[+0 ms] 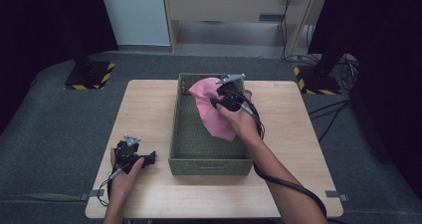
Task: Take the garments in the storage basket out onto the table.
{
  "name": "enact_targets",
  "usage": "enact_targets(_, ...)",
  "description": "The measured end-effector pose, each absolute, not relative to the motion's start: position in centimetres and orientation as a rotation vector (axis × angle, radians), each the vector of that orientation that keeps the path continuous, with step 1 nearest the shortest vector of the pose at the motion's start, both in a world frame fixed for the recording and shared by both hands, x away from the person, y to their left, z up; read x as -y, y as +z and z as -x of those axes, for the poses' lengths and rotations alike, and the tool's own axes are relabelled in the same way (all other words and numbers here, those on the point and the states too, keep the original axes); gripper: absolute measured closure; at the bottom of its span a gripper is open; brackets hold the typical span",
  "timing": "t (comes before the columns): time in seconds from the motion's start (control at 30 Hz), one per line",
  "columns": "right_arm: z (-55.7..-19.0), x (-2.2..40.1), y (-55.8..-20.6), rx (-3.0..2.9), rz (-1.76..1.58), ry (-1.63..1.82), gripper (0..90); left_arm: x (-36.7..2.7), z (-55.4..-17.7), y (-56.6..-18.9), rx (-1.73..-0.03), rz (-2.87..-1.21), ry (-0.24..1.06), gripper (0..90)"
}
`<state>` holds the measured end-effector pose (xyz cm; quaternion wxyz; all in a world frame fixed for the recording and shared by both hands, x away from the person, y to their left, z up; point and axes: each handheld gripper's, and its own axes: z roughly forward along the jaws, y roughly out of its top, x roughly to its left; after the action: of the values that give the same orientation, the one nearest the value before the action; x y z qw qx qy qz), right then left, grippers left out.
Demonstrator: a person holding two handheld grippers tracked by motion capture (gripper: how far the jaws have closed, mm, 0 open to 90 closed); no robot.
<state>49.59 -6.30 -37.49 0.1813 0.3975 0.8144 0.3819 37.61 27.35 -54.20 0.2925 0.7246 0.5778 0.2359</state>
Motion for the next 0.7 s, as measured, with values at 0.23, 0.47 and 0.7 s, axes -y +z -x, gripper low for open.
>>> enact_targets(0.23,-49.2,6.8,-36.3,-2.289,-1.114,1.095,69.4,-27.4,-37.6,-54.2,-1.539,-1.931,0.629,0.0)
enact_targets(0.47,-48.9,7.6,-35.0,-2.274,-1.106,1.111,69.3,-27.4,-37.6,-54.2,-1.538,-1.931,0.630,0.0)
enact_targets(0.7,-48.7,8.4,-34.7,-2.267,-1.114,1.118,69.3,-27.3,-37.6,-54.2,-1.539,-1.930,0.629,0.0)
